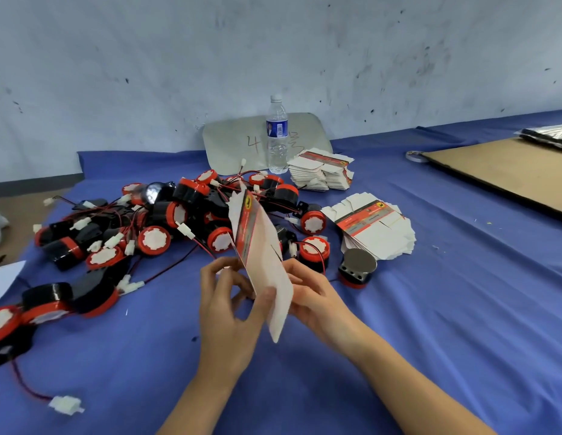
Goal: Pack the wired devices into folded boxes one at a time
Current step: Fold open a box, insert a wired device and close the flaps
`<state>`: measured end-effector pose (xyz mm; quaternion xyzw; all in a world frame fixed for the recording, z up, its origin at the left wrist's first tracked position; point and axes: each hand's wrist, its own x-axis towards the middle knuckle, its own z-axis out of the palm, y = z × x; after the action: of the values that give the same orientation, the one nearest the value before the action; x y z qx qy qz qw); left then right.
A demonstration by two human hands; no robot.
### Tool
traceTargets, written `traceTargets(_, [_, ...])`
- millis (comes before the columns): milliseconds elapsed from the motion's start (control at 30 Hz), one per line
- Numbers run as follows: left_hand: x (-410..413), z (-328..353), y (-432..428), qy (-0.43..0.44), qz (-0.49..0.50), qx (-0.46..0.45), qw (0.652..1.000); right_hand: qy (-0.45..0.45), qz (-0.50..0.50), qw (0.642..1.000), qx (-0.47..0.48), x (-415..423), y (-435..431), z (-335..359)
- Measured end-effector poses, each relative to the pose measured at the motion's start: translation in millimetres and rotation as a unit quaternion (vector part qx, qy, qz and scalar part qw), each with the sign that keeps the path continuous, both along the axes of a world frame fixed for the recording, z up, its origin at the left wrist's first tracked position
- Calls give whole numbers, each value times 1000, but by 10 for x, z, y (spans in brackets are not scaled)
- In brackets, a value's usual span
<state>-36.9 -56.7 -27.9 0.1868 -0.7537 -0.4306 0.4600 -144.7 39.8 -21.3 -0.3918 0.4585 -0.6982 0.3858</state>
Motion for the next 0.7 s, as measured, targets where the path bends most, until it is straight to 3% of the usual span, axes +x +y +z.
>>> traceTargets(200, [12, -51, -56, -35, 22, -101, 994, -146, 28, 989, -25, -47, 8, 58])
traceTargets(400, [28, -38, -28, -29, -6, -126, 992, -243, 63, 968, -4, -76, 44, 77])
traceTargets(500, [29, -46, -6, -6, -19, -98, 995, -248, 83, 965, 0, -62, 30, 44])
traceTargets(567, [44, -73, -25, 28, -48, -30, 998, -253, 76, 964, 18, -33, 14, 15])
traceTargets(700, [75, -19, 52, 100, -116, 78, 985, -222, -43, 974, 26, -64, -35, -15])
